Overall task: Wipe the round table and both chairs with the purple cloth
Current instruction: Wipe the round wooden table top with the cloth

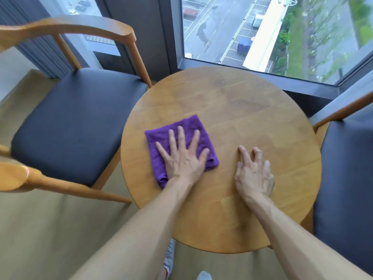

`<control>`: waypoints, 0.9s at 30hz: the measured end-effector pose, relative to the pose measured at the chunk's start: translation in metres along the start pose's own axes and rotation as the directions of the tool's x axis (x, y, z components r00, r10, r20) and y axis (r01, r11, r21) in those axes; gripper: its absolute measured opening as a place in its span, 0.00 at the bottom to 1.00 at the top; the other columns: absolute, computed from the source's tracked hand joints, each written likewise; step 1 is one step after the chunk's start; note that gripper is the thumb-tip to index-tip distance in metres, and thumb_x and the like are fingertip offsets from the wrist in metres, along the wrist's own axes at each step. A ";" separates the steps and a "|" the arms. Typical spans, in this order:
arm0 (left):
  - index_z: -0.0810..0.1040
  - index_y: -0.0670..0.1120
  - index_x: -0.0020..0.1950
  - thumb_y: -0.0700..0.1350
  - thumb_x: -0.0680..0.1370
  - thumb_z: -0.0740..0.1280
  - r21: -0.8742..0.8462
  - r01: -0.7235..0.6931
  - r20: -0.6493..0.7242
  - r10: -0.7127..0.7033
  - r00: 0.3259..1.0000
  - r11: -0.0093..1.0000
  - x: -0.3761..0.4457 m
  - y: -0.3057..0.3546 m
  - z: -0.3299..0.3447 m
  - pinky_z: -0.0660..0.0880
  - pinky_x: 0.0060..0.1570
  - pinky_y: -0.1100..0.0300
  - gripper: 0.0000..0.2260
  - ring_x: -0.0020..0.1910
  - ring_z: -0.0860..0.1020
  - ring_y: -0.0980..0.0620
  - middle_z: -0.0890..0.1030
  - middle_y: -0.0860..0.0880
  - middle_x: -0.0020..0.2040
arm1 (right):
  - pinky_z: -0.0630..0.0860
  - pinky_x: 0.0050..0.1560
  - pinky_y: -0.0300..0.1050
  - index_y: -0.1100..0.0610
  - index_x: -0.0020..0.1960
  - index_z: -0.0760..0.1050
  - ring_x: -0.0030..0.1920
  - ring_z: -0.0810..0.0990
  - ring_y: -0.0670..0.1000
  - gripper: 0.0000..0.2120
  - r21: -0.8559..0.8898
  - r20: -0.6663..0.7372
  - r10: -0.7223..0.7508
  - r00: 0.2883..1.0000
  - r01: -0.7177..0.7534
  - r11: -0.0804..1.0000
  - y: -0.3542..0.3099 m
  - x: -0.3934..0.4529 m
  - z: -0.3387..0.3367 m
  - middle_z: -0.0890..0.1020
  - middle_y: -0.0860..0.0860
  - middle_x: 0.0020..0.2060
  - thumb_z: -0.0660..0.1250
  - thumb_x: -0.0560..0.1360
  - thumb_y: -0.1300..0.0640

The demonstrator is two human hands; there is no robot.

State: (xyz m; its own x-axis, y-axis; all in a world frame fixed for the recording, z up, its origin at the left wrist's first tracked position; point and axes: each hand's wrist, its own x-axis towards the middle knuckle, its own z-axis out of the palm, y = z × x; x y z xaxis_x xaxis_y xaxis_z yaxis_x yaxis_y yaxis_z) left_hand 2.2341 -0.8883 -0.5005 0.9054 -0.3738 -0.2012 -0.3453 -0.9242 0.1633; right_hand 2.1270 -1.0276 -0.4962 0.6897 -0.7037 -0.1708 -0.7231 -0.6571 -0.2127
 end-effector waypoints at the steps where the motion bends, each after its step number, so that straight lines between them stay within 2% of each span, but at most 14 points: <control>1: 0.50 0.64 0.80 0.65 0.80 0.47 0.016 -0.114 0.003 0.114 0.993 0.993 -0.005 0.003 0.003 0.37 0.71 0.28 0.28 0.80 0.39 0.42 0.44 0.47 0.83 | 0.72 0.57 0.55 0.40 0.75 0.63 0.61 0.70 0.59 0.24 -0.004 -0.030 0.008 1.000 -0.008 1.000 -0.003 0.002 0.002 0.64 0.52 0.73 0.59 0.80 0.49; 4: 0.56 0.65 0.79 0.59 0.80 0.49 0.106 -0.423 0.007 0.425 0.905 0.900 -0.017 -0.016 0.009 0.47 0.70 0.25 0.25 0.81 0.49 0.42 0.53 0.48 0.82 | 0.71 0.56 0.58 0.45 0.72 0.71 0.60 0.70 0.61 0.24 -0.037 -0.141 -0.003 0.990 -0.002 0.999 -0.012 0.011 0.008 0.71 0.57 0.65 0.64 0.76 0.52; 6: 0.54 0.66 0.78 0.57 0.81 0.49 0.155 -0.512 0.052 0.511 0.858 0.845 -0.011 -0.050 0.003 0.48 0.69 0.25 0.25 0.81 0.48 0.45 0.52 0.51 0.82 | 0.69 0.59 0.59 0.47 0.70 0.73 0.63 0.69 0.62 0.23 -0.041 -0.187 -0.014 0.982 0.006 0.999 -0.018 0.019 0.012 0.71 0.58 0.65 0.65 0.75 0.53; 7: 0.53 0.67 0.78 0.57 0.80 0.49 0.164 -0.508 0.056 0.507 0.860 0.845 -0.007 -0.069 -0.001 0.48 0.69 0.25 0.25 0.81 0.48 0.46 0.51 0.52 0.82 | 0.67 0.61 0.60 0.48 0.70 0.73 0.65 0.68 0.62 0.22 -0.032 -0.204 -0.019 0.979 0.012 0.999 -0.018 0.021 0.013 0.71 0.59 0.67 0.65 0.76 0.53; 12: 0.52 0.68 0.78 0.60 0.78 0.48 0.143 -0.224 0.036 0.221 0.975 0.964 0.030 -0.143 -0.028 0.44 0.71 0.26 0.27 0.81 0.43 0.49 0.47 0.55 0.82 | 0.57 0.73 0.63 0.51 0.71 0.70 0.75 0.62 0.61 0.23 0.067 -0.248 0.032 0.968 -0.015 0.998 -0.030 0.026 0.028 0.67 0.59 0.73 0.59 0.77 0.49; 15: 0.47 0.66 0.79 0.62 0.80 0.45 0.100 -0.058 0.018 0.057 0.998 0.993 0.064 -0.122 -0.033 0.40 0.70 0.25 0.27 0.81 0.39 0.46 0.43 0.52 0.82 | 0.54 0.75 0.64 0.52 0.72 0.69 0.76 0.59 0.61 0.23 0.059 -0.208 0.080 0.975 -0.069 0.996 -0.037 0.028 0.031 0.66 0.60 0.74 0.62 0.78 0.51; 18: 0.46 0.64 0.80 0.64 0.81 0.47 0.023 0.058 0.005 -0.059 0.998 0.998 0.103 -0.064 -0.031 0.38 0.68 0.25 0.27 0.80 0.37 0.41 0.41 0.49 0.82 | 0.58 0.72 0.65 0.52 0.70 0.71 0.73 0.64 0.63 0.21 0.047 -0.250 0.125 0.960 -0.117 0.992 -0.044 0.034 0.026 0.70 0.61 0.71 0.60 0.78 0.50; 20: 0.47 0.63 0.80 0.64 0.81 0.48 0.015 -0.013 0.012 0.013 1.000 1.000 0.113 -0.025 -0.027 0.37 0.68 0.25 0.27 0.80 0.37 0.40 0.41 0.47 0.82 | 0.62 0.70 0.66 0.51 0.69 0.73 0.70 0.67 0.63 0.20 0.022 -0.254 0.136 0.957 -0.135 0.991 -0.047 0.038 0.021 0.71 0.61 0.68 0.61 0.78 0.52; 22: 0.49 0.63 0.80 0.62 0.82 0.49 0.048 -0.175 0.023 0.174 0.985 0.983 0.106 -0.004 -0.021 0.37 0.68 0.25 0.26 0.80 0.38 0.40 0.42 0.47 0.82 | 0.64 0.69 0.66 0.51 0.69 0.72 0.68 0.67 0.64 0.20 -0.033 -0.227 0.129 0.965 -0.140 0.990 -0.049 0.041 0.019 0.71 0.61 0.66 0.63 0.77 0.53; 25: 0.52 0.65 0.80 0.60 0.82 0.47 0.086 -0.410 0.012 0.411 0.912 0.908 0.082 -0.021 -0.014 0.39 0.69 0.25 0.24 0.81 0.42 0.42 0.46 0.49 0.83 | 0.63 0.70 0.67 0.52 0.71 0.70 0.69 0.66 0.64 0.21 -0.079 -0.215 0.121 0.969 -0.141 0.987 -0.049 0.038 0.022 0.71 0.62 0.68 0.63 0.77 0.54; 27: 0.54 0.67 0.79 0.61 0.81 0.46 0.102 -0.486 0.021 0.486 0.874 0.868 0.080 -0.052 -0.017 0.42 0.69 0.25 0.24 0.81 0.46 0.45 0.50 0.52 0.83 | 0.62 0.70 0.68 0.52 0.71 0.71 0.70 0.66 0.64 0.22 -0.078 -0.210 0.121 0.970 -0.140 0.987 -0.049 0.036 0.024 0.71 0.63 0.69 0.62 0.78 0.54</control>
State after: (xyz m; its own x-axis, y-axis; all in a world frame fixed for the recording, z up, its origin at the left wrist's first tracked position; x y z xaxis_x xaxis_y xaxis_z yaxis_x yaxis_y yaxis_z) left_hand 2.3288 -0.8685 -0.5083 0.6181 -0.7775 -0.1162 -0.7647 -0.6289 0.1406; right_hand 2.1883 -1.0143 -0.5147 0.5733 -0.8192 0.0107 -0.8136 -0.5708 -0.1108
